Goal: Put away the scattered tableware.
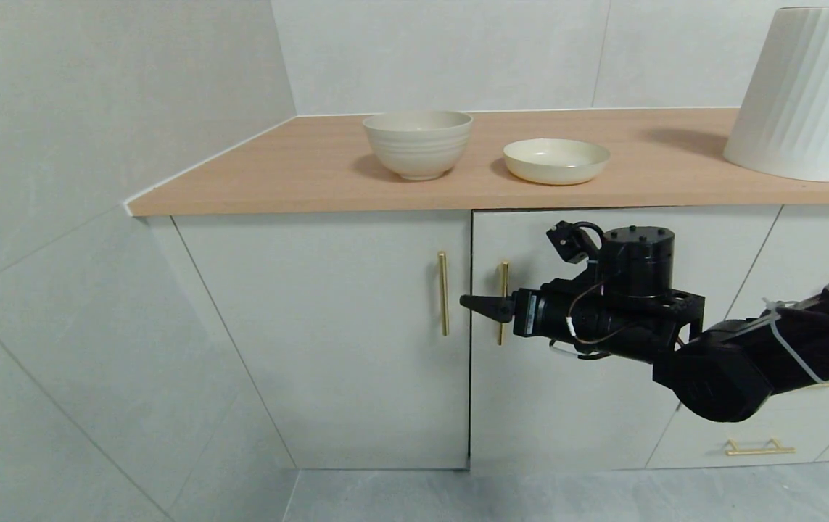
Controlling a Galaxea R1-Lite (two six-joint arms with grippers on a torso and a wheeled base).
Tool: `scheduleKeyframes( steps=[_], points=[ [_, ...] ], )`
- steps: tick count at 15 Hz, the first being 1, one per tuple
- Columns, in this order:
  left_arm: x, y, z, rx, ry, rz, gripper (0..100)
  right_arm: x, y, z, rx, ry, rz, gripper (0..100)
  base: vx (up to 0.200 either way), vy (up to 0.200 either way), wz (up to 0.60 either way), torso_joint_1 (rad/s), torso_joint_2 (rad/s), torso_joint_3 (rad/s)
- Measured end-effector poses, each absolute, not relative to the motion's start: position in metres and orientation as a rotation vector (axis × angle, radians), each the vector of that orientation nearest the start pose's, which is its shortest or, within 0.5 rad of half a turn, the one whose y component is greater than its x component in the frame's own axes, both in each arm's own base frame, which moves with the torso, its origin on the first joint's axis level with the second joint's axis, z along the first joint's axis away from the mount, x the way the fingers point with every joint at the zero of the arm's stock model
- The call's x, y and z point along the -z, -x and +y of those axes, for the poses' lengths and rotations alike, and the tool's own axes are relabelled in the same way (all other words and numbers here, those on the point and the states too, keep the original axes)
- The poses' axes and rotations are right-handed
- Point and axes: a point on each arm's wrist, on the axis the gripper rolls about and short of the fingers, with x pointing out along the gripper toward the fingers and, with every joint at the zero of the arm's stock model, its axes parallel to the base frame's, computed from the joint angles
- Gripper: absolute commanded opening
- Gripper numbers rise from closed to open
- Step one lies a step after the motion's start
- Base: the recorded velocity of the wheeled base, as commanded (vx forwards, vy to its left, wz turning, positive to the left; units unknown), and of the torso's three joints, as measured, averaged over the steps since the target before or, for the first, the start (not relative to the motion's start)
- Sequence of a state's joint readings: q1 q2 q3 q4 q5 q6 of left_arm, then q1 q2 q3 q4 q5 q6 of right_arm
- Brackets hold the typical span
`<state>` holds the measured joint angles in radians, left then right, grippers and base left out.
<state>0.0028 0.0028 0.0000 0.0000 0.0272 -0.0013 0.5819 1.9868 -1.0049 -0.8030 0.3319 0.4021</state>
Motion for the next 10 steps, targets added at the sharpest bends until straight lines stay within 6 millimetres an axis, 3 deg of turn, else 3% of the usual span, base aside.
scheduleKeyframes(
  steps=[10],
  points=[
    [-0.076, 0.023, 0.001, -0.030, 0.001, 0.003, 100, -0.152, -0.295, 0.225, -0.921, -0.333, 0.386, 100, 0.000, 0.000, 0.00, 0.000, 0.00, 0.000]
  ],
)
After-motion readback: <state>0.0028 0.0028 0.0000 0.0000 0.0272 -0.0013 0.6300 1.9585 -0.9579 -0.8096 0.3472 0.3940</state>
